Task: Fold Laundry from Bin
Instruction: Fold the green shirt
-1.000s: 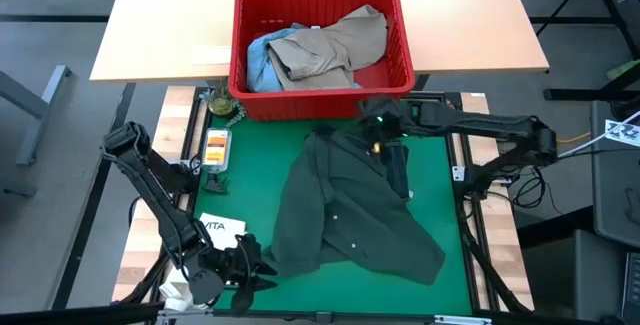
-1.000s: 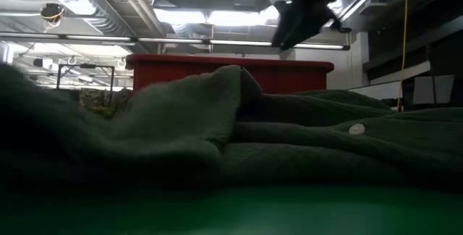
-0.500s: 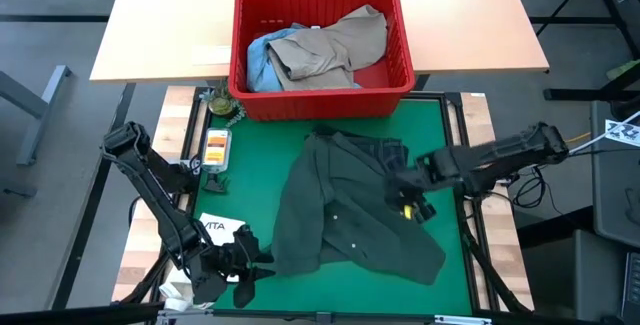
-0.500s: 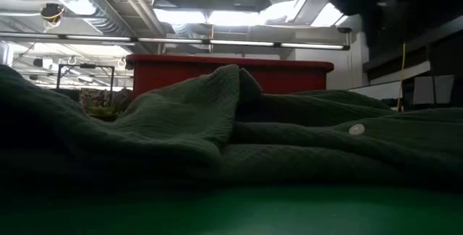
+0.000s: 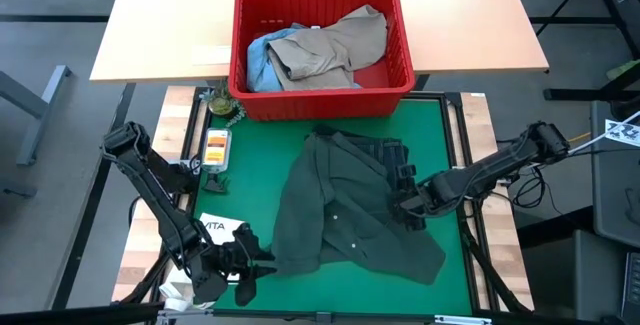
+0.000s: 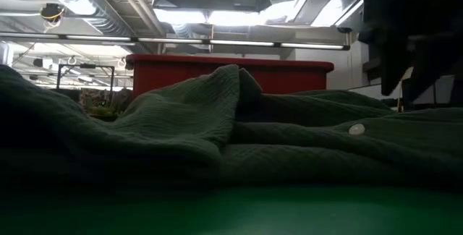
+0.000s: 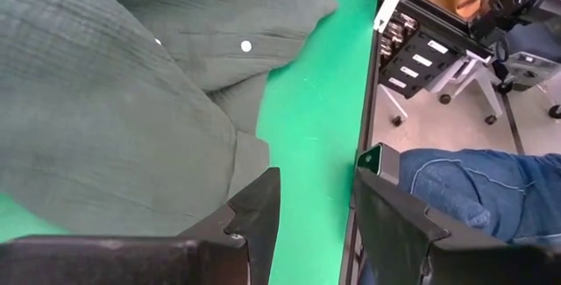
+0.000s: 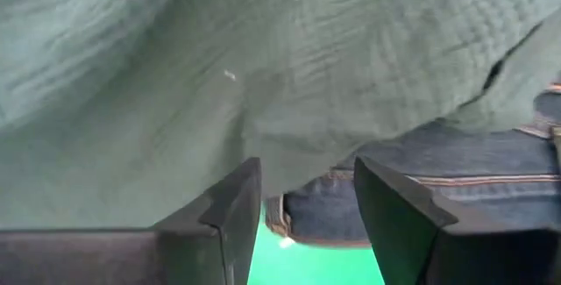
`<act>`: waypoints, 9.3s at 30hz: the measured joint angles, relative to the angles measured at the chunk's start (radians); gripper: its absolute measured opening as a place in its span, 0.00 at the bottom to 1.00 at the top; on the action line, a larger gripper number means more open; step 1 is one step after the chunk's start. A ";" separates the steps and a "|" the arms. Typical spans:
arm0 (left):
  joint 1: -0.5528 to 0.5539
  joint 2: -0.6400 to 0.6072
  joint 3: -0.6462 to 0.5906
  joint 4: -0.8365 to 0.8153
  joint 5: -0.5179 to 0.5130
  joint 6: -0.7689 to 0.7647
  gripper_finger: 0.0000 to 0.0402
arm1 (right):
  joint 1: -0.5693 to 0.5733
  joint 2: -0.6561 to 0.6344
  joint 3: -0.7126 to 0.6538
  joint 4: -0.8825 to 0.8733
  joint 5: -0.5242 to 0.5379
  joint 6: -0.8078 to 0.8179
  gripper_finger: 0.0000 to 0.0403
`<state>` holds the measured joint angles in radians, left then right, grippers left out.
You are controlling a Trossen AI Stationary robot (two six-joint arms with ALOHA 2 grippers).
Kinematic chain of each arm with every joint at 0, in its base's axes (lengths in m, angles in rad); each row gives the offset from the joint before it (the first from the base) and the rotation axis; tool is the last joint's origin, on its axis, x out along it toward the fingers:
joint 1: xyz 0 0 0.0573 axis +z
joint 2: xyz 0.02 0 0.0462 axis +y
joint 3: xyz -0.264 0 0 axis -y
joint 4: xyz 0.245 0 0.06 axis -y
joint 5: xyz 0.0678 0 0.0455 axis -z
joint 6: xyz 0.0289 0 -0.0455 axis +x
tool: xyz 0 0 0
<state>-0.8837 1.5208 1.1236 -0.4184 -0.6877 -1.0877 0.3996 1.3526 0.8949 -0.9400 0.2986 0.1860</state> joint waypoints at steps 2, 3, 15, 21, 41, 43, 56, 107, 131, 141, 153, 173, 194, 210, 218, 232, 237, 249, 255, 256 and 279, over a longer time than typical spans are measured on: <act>0.000 0.000 0.000 0.000 -0.003 0.000 0.35 | 0.000 0.003 -0.024 0.026 0.007 0.032 0.46; 0.000 0.000 0.000 0.000 -0.003 0.000 0.35 | 0.000 0.004 -0.035 0.040 0.009 0.046 0.46; 0.013 0.000 0.000 -0.004 -0.003 0.000 0.35 | -0.001 0.004 -0.094 0.140 0.059 0.047 0.45; 0.021 0.000 0.000 -0.017 -0.003 0.038 0.35 | -0.001 0.010 -0.094 0.140 0.069 0.045 0.29; 0.032 0.000 0.000 -0.016 -0.005 0.109 0.35 | -0.002 0.076 0.125 -0.212 0.257 -0.119 0.02; 0.035 0.000 0.000 -0.016 -0.010 0.128 0.35 | -0.016 0.076 0.171 -0.278 0.345 -0.126 0.01; 0.126 0.056 0.000 -0.016 -0.022 0.157 0.35 | -0.351 0.076 0.236 -0.353 0.595 -0.326 0.01; 0.308 0.503 0.149 0.644 0.205 1.006 0.35 | -0.727 0.076 0.236 0.071 0.265 -0.718 0.51; 0.372 0.602 0.240 0.302 0.244 0.956 0.35 | -0.727 0.077 0.336 -0.177 0.257 -0.747 0.51; 0.372 0.602 0.240 0.304 0.342 0.904 0.35 | -0.669 0.077 0.527 -0.230 0.068 -0.713 0.51; 0.393 0.628 0.240 0.293 0.308 0.878 0.22 | -0.341 0.077 0.534 -0.161 -0.190 -0.714 0.51; 0.367 0.453 0.243 0.222 0.084 0.777 0.01 | 0.190 0.077 0.035 0.303 -0.079 -0.398 0.51; 0.319 0.274 0.243 -0.320 -0.175 0.368 0.01 | 0.195 0.228 -0.113 0.477 -0.029 -0.399 0.51; 0.317 0.274 0.243 -0.349 -0.156 0.320 0.01 | 0.195 0.288 -0.058 0.464 -0.020 -0.400 0.03; 0.317 0.274 0.243 -0.346 -0.151 0.313 0.01 | 0.195 0.288 0.131 0.273 -0.081 -0.450 0.02; 0.318 0.274 0.243 -0.344 -0.135 0.311 0.01 | 0.050 0.285 0.422 -0.056 0.283 -0.574 0.04; 0.317 0.274 0.243 -0.344 -0.137 0.311 0.01 | -0.111 0.285 0.419 -0.094 0.251 -0.586 0.04; 0.317 0.274 0.243 -0.347 -0.138 0.311 0.01 | -0.403 0.285 0.419 -0.119 0.193 -0.647 0.04; 0.318 0.274 0.243 -0.360 -0.171 0.312 0.01 | -0.496 0.285 0.419 -0.115 0.093 -0.725 0.04; 0.319 0.274 0.243 -0.360 -0.176 0.312 0.01 | -0.508 0.285 0.419 -0.115 0.084 -0.729 0.04; 0.349 0.274 0.243 -0.381 -0.186 0.309 0.01 | -0.601 0.285 0.565 -0.492 0.012 -0.690 0.48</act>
<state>-0.5343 1.7943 1.3666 -0.7994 -0.8742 -0.7784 -0.2010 1.6379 1.4600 -1.4317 0.3107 -0.5045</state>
